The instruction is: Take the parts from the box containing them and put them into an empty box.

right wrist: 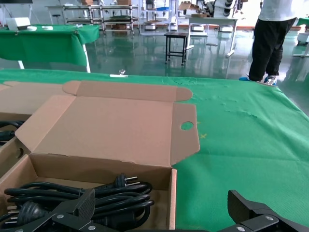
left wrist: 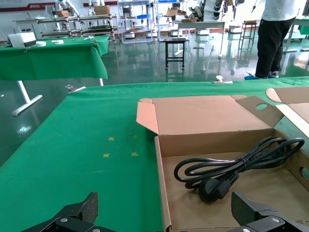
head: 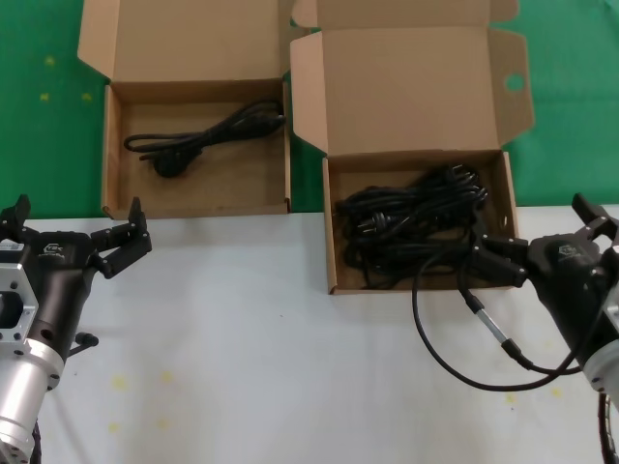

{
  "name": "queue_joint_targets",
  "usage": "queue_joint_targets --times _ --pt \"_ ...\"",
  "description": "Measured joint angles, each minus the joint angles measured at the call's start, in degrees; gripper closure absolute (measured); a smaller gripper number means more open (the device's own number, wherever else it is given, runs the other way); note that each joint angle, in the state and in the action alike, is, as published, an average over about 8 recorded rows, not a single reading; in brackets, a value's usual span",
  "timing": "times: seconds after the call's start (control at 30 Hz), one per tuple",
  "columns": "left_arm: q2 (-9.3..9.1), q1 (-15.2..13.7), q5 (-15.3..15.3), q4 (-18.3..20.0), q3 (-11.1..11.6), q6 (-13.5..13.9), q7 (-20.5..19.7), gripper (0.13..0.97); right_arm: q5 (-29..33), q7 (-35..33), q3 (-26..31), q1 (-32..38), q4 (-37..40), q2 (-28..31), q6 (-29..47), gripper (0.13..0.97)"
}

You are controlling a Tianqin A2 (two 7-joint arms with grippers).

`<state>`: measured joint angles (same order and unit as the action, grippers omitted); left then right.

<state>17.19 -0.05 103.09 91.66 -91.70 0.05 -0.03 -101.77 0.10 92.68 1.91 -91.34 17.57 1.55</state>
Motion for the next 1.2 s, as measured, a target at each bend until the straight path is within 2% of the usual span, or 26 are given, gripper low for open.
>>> queue_joint_targets --times 1.2 --pt "0.00 0.00 0.00 0.00 0.00 0.00 0.00 0.132 0.00 0.00 0.00 0.00 0.00 0.00 0.00 0.129"
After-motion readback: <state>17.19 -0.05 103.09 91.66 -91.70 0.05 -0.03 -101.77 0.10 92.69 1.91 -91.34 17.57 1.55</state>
